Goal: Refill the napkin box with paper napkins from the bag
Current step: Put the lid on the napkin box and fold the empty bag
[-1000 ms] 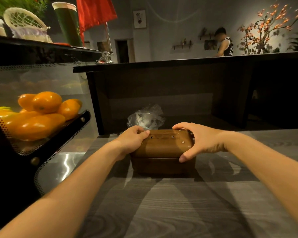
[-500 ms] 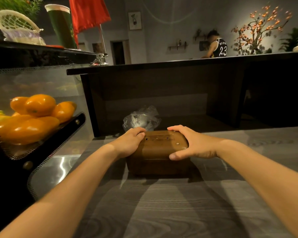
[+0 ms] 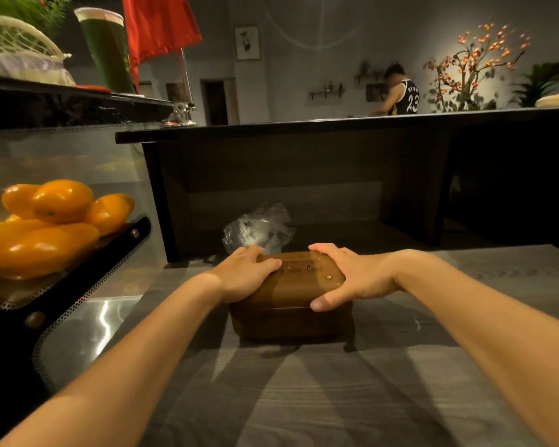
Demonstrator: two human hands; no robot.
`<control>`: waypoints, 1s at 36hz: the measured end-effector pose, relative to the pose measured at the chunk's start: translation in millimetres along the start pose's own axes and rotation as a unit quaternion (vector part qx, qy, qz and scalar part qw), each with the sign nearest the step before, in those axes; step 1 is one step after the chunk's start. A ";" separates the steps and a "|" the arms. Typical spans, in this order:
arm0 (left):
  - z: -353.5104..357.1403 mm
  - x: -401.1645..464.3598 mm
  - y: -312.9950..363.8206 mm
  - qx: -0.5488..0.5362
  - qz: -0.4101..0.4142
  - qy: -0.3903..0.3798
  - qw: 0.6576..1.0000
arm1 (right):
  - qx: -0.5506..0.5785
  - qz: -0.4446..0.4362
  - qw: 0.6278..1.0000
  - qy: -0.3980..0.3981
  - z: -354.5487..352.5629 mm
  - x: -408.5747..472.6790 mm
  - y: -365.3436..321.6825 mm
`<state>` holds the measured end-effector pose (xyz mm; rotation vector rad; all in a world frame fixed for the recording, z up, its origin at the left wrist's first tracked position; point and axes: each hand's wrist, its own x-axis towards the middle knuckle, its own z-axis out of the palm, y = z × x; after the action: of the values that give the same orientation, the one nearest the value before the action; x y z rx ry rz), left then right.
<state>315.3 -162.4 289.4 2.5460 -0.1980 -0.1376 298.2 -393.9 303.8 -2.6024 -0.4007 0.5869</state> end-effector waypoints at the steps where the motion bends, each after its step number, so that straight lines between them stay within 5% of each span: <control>1: 0.0 0.1 -0.2 0.001 -0.001 -0.001 1.000 | 0.010 0.000 1.000 0.000 0.7 1.3 0.9; 15: 2.4 -4.8 6.0 -0.026 -0.027 0.000 0.999 | 0.025 -0.002 1.000 0.017 3.2 -2.0 4.4; 24: 23.7 -21.8 25.0 -0.115 -0.004 -0.032 0.993 | -0.165 0.076 0.983 -0.006 -27.6 -32.9 -9.6; 31: 35.1 -35.1 43.4 -0.079 0.057 -0.032 0.995 | -0.130 -0.045 0.990 0.004 -11.0 -43.9 -41.5; 36: 33.8 -39.7 38.1 -0.084 0.058 -0.027 0.994 | -0.178 -0.023 0.983 0.040 -2.1 -41.6 -47.1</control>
<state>267.2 -205.3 284.9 2.3594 -0.3408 -0.1716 254.6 -369.3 341.8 -2.9347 -0.5836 0.4252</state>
